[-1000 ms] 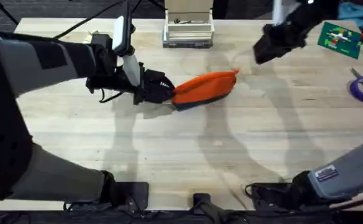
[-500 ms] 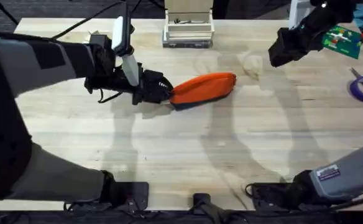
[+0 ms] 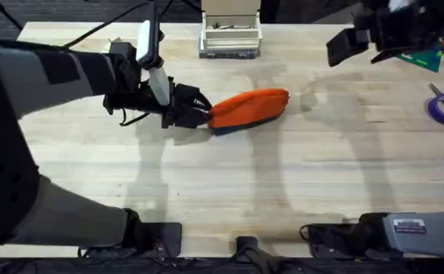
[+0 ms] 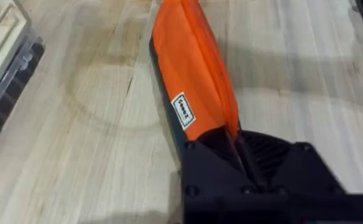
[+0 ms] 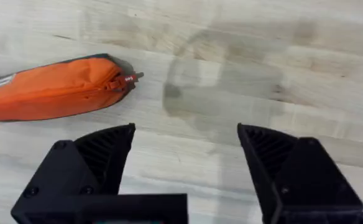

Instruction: Unzip the bag, pick up the pens from the table one at a time and place them inside, then zip the bag closed.

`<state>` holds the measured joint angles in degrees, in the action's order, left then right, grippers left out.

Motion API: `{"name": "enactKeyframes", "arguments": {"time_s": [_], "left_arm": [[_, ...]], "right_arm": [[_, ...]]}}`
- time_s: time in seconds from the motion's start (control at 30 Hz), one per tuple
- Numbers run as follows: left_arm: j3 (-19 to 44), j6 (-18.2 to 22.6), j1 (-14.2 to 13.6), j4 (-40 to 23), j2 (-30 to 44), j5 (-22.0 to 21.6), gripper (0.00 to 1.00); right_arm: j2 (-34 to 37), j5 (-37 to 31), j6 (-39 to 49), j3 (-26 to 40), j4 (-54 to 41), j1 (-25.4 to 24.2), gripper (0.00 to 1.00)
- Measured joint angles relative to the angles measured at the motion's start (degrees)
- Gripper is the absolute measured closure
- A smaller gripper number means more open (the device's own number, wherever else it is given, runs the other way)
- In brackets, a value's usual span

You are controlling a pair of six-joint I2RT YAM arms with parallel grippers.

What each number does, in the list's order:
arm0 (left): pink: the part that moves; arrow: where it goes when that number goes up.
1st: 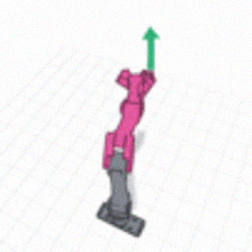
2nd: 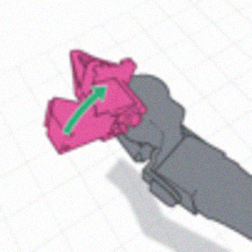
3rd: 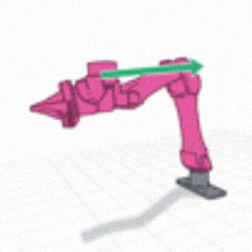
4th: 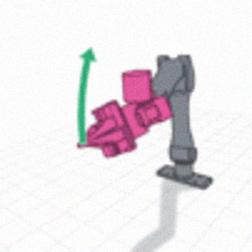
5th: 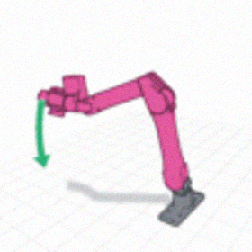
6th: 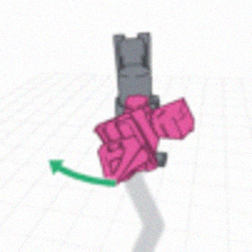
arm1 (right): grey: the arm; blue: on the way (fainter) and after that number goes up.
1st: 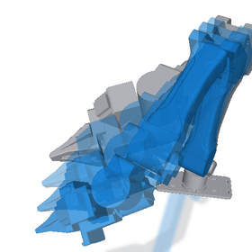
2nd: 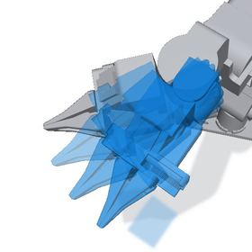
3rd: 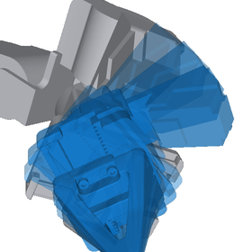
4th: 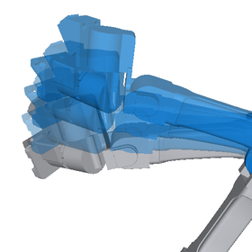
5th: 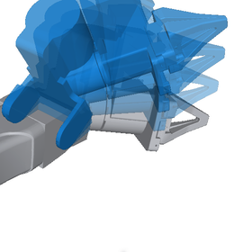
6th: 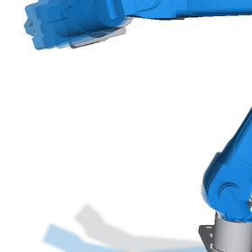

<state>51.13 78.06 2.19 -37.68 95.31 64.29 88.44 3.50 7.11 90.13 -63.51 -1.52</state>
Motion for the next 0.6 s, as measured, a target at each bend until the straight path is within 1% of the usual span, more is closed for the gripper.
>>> {"name": "enactKeyframes", "arguments": {"time_s": [0.03, 0.1, 0.13, 0.17, 0.2, 0.27, 0.6], "left_arm": [[0.0, -0.13, 0.0, -0.05, 0.0, 0.25, 0.729], [0.0, -0.15, 0.0, -0.06, 0.0, 0.44, 0.42], [0.0, -0.24, 0.0, -0.03, 0.0, 0.46, 0.244], [0.0, -0.27, 0.0, -0.06, 0.0, 0.47, 0.099], [0.0, -0.39, 0.0, -0.09, 0.0, 0.49, 0.035], [0.0, -0.48, 0.0, -0.08, 0.0, 0.51, 0.01], [0.0, -0.48, 0.0, -0.07, 0.0, 0.42, 0.008]], "right_arm": [[-0.79, 0.01, 0.07, 0.0, -0.07, 0.0, 0.004], [-2.44, 0.1, 0.24, 0.0, -0.55, 0.0, 0.004], [-3.17, 0.25, 0.26, 0.0, -0.93, 0.0, 0.004], [-3.77, 0.31, 0.26, 0.0, -1.27, 0.0, 0.004], [-4.41, 0.4, 0.26, 0.0, -1.68, 0.0, 0.004], [-5.56, 0.42, 0.31, 0.0, -2.63, 0.0, 0.003], [-11.02, 0.44, 2.06, 0.0, -5.91, 0.0, 0.004]]}}
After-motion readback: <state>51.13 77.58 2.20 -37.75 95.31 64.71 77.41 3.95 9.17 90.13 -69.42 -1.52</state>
